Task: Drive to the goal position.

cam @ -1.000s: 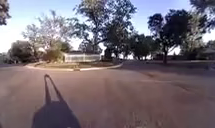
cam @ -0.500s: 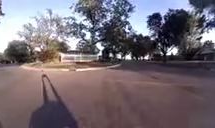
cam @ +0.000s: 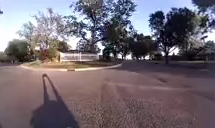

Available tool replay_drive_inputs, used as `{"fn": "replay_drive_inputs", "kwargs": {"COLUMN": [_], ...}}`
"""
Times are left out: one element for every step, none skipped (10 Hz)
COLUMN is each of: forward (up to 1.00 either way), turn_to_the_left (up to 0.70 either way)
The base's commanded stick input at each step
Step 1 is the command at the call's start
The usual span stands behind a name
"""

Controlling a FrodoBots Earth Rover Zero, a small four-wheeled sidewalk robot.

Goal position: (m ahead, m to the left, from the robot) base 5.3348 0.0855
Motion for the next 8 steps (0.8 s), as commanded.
{"fn": "replay_drive_inputs", "kwargs": {"forward": [1.00,1.00,1.00,1.00,1.00,1.00,1.00,1.00], "turn_to_the_left": [0.00,0.00,0.00,0.00,-0.34,-0.40,-0.40,-0.26]}}
